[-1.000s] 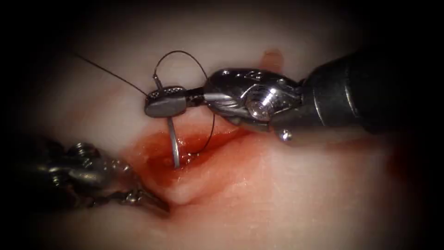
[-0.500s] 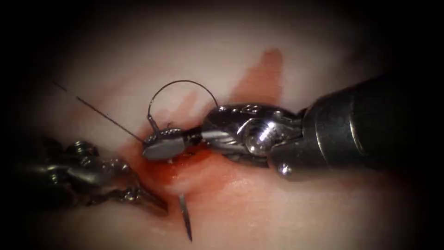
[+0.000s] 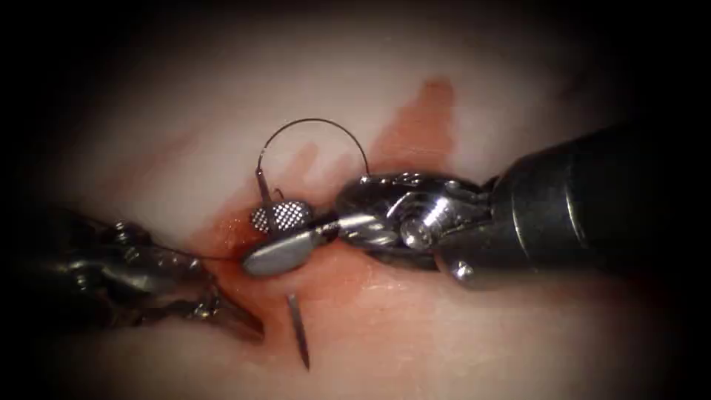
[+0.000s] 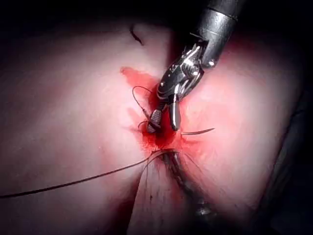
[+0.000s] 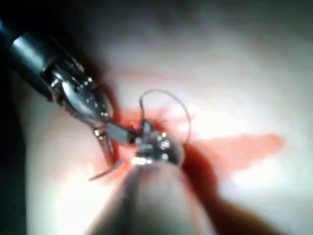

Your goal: Wound Closure

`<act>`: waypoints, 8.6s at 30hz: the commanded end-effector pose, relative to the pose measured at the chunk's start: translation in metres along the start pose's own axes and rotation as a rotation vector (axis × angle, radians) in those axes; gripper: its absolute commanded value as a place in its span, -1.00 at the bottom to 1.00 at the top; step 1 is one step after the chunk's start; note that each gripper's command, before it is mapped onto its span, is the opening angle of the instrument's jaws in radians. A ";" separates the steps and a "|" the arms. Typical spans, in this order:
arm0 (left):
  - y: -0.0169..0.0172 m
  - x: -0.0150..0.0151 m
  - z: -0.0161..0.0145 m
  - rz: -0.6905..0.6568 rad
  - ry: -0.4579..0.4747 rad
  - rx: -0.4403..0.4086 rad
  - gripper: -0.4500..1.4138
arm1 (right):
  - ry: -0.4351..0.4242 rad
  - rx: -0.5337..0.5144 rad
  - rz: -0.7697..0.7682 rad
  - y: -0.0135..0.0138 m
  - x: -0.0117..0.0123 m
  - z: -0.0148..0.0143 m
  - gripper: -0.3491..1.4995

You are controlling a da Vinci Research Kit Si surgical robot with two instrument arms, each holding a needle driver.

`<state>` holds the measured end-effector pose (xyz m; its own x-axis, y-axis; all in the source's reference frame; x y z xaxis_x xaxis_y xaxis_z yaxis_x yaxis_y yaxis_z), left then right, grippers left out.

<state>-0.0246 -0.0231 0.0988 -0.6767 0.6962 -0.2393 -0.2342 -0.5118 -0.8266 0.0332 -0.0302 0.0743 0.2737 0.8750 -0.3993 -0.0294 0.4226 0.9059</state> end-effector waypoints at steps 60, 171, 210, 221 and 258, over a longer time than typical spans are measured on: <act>0.0045 0.0044 0.0018 0.615 0.387 0.220 0.10 | -0.194 0.078 -0.180 -0.0021 -0.0047 -0.0050 0.62; 0.0172 0.0049 -0.0128 0.898 0.533 0.456 -1.00 | -0.271 -0.007 -0.416 -0.0046 -0.0041 -0.0012 -1.00; 0.0112 -0.0036 -0.0162 0.847 0.524 0.534 -1.00 | -0.211 -0.128 -0.510 -0.0077 -0.0046 -0.0050 0.40; 0.0110 -0.0035 -0.0149 0.842 0.527 0.532 -1.00 | -0.202 -0.173 -0.507 -0.0052 -0.0043 -0.0026 0.33; 0.0101 -0.0037 -0.0105 0.855 0.538 0.501 -1.00 | -0.278 -0.015 -0.496 -0.0106 -0.0046 -0.0017 -1.00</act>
<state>-0.0166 -0.0251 0.0854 -0.3908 0.0833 -0.9167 -0.1752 -0.9844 -0.0148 0.0300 -0.0374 0.0661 0.5018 0.4774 -0.7213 0.1518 0.7724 0.6168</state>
